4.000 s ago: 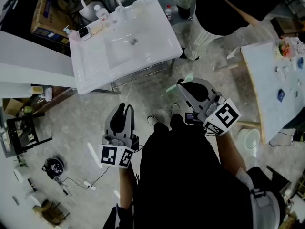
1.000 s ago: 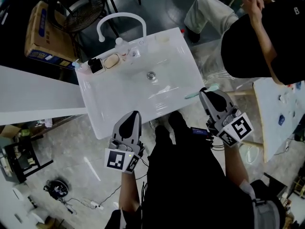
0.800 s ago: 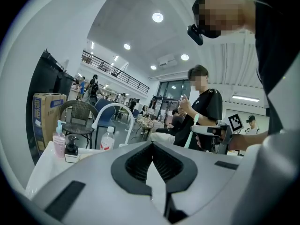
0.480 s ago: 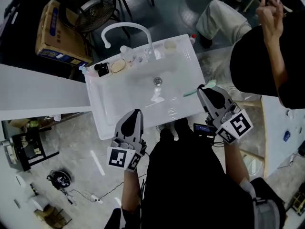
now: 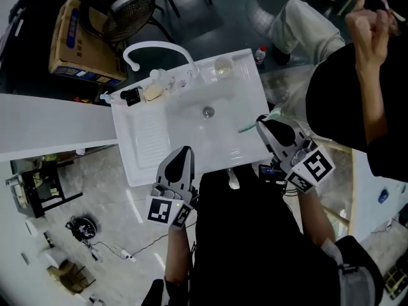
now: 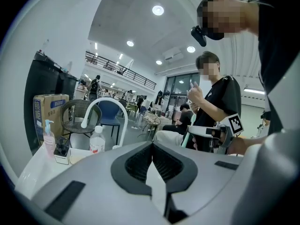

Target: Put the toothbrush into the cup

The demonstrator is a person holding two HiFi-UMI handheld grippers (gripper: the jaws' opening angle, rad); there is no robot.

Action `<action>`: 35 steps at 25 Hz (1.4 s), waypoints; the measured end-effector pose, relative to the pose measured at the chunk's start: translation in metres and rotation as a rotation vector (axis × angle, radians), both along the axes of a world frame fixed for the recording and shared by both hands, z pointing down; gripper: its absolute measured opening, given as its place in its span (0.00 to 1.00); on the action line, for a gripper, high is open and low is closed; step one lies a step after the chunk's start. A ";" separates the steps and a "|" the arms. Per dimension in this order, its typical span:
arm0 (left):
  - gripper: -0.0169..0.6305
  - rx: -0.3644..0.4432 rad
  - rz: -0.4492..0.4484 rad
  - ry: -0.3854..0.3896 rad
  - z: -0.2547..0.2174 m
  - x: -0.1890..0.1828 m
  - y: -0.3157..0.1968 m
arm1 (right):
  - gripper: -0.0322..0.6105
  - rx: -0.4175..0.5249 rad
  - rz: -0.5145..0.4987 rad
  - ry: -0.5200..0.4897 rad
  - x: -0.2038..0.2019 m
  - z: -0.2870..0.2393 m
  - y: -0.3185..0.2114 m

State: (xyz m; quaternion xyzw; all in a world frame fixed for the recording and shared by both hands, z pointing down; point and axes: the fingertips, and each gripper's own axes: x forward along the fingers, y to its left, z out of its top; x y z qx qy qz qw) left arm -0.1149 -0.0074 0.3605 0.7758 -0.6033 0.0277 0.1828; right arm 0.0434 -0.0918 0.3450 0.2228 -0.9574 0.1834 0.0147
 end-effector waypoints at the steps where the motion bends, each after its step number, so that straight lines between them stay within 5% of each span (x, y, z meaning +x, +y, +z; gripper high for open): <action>1: 0.04 -0.009 -0.004 -0.001 0.003 0.001 -0.001 | 0.10 -0.004 -0.007 -0.002 -0.001 0.002 -0.002; 35: 0.04 -0.065 0.137 0.051 0.044 -0.034 -0.053 | 0.10 -0.007 0.056 0.048 -0.059 0.031 -0.076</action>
